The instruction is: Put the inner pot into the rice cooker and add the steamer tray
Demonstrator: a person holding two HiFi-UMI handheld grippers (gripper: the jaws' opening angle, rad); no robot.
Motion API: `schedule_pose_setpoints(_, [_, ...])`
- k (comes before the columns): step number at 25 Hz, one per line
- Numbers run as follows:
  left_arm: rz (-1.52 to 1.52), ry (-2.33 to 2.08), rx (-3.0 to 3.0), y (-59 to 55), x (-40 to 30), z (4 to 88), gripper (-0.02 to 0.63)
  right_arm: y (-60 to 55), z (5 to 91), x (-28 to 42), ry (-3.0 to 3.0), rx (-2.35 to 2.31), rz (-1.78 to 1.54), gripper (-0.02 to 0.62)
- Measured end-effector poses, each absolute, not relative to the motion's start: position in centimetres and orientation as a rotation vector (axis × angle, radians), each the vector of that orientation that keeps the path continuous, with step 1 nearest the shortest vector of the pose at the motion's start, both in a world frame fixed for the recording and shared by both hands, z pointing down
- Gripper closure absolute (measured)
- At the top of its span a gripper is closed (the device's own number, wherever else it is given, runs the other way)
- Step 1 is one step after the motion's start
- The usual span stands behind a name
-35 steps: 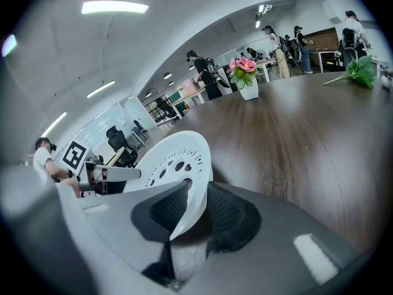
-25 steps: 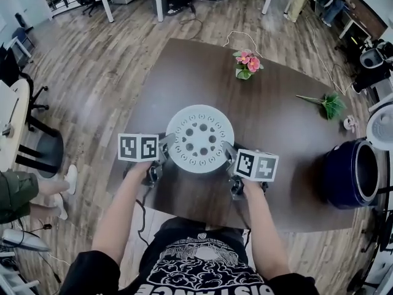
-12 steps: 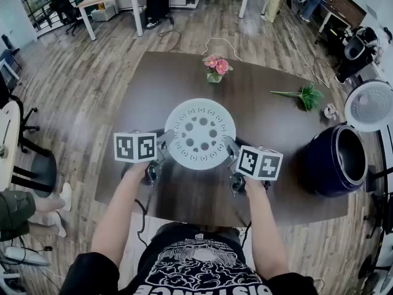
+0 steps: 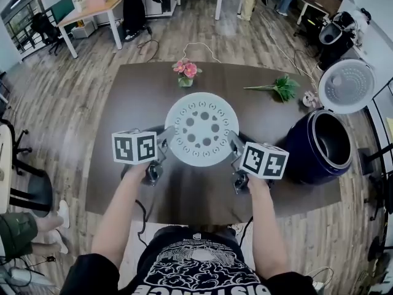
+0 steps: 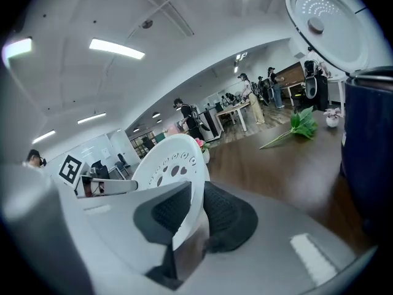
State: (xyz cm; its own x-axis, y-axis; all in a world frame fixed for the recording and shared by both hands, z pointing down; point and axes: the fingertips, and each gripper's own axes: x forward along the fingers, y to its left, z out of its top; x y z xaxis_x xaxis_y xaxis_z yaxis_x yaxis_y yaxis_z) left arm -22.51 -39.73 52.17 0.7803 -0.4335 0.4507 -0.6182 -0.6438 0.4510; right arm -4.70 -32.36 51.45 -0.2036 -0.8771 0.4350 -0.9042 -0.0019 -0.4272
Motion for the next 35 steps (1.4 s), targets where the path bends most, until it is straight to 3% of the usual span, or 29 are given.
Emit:
schedule_pose_setpoints(6, [0.388, -0.708, 2.42, -38.4, -17.7, 50.0, 0.532, -29.8, 48.8, -0.5, -2.168, 2.058, 0.944, 0.534])
schedule_pose_setpoints(21, [0.324, -0.528, 2.556, -30.5, 1.9, 43.3, 0.534, -19.0, 41.8, 17.6, -2.112, 2.321, 0.904, 0.54])
schedule_pose_setpoints(26, [0.324, -0.43, 2.59, -30.2, 4.0, 40.6, 0.534, -17.7, 39.3, 18.9, -2.072, 2.412, 0.931, 0.54])
schedule_pose_setpoints(31, [0.353, -0.377, 2.637, -24.0, 15.6, 38.8, 0.534, -10.8, 37.9, 29.8, -2.027, 2.47, 0.909, 0.54])
schedule_pose_setpoints(35, [0.362, -0.307, 2.664, -22.7, 19.4, 38.7, 0.534, -8.8, 38.2, 32.8, -1.987, 2.538, 0.901, 0.54])
